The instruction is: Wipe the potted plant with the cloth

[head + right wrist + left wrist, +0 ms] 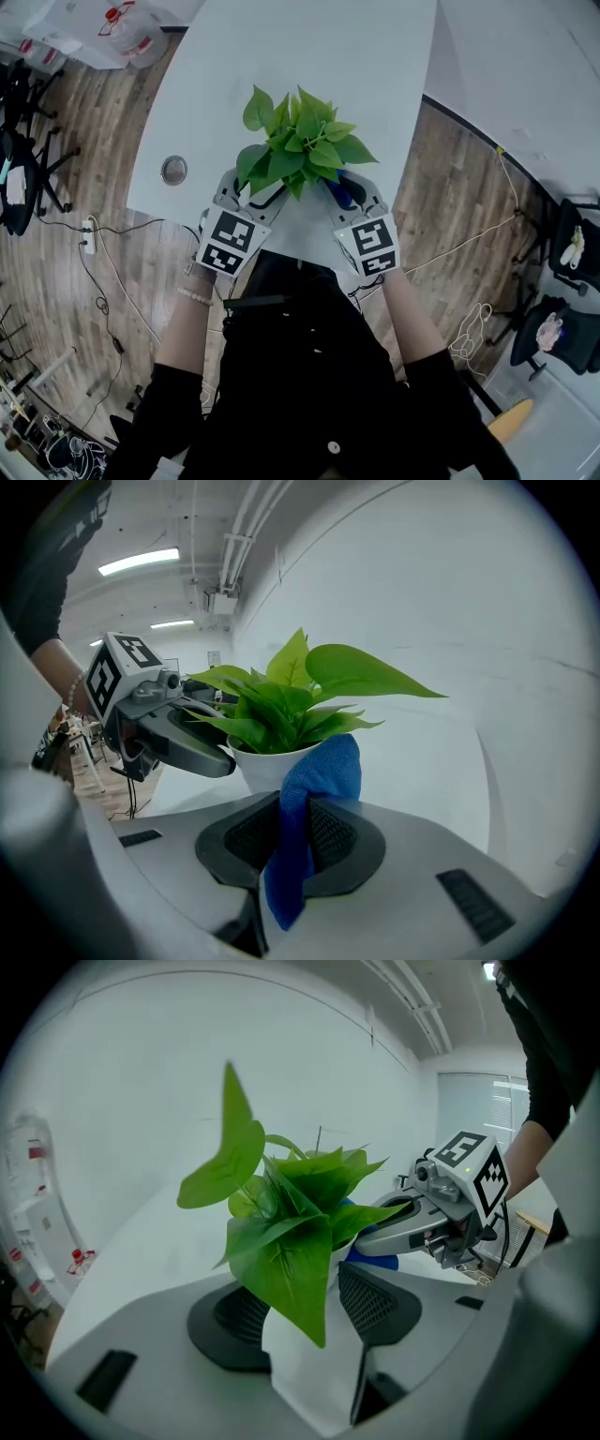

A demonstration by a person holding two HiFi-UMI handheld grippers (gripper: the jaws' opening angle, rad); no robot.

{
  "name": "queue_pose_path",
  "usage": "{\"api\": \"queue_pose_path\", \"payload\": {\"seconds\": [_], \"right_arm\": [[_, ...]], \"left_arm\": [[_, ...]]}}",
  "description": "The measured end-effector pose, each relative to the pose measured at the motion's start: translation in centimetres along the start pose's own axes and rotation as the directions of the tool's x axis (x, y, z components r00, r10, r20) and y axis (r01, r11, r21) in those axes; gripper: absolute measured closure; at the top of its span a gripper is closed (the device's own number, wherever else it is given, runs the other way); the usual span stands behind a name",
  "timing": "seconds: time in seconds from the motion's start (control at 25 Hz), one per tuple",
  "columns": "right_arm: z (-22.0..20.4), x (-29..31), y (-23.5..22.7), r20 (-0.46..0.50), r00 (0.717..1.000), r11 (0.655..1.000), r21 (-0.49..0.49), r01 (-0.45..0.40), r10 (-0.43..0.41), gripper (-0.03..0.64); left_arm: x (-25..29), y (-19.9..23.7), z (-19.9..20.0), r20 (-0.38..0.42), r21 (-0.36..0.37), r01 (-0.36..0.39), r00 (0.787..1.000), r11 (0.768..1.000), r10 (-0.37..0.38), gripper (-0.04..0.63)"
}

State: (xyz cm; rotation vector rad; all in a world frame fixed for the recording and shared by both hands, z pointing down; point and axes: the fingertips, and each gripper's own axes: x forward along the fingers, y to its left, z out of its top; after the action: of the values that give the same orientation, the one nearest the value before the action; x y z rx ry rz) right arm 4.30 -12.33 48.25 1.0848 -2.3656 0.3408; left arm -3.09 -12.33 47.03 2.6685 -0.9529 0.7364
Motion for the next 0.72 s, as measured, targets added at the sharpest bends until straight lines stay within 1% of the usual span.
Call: {"api": "queue_pose_path", "payload": {"seconds": [0.2,0.32,0.48,0.64,0.72], "right_arm": [[-0.3,-1.0,1.2,0.003,1.000,1.000,0.001,-0.024,0.024,0.532],[-0.1,-1.5,2.0,0.016,0.999,0.999,0.023,-0.032,0.031,0.532],[-0.6,-2.1,2.7,0.017,0.999,0.999,0.043,-0.030,0.030,0.532],[-0.6,-2.5,3.2,0.017,0.999,0.998,0.059,-0.031,0.030,0.532],[-0.5,-2.4,3.1,0.018,1.000,0.998,0.063,-0.027,0.026,0.532]], "left_arm": [[0.1,-0.9,0.0,-0.018,-0.037,-0.067,0.998,0.997,0.066,0.374],[0.2,-1.7,0.2,-0.016,-0.068,-0.077,0.997,0.995,0.077,0.379],[0.3,-3.2,0.3,-0.014,-0.066,-0.055,0.998,0.996,0.054,0.379],[0.0,-4.0,-0.3,-0.021,-0.065,-0.013,1.000,0.998,0.011,0.377],[-0.3,-3.8,-0.9,-0.032,-0.072,0.005,0.999,0.997,-0.007,0.351]]}}
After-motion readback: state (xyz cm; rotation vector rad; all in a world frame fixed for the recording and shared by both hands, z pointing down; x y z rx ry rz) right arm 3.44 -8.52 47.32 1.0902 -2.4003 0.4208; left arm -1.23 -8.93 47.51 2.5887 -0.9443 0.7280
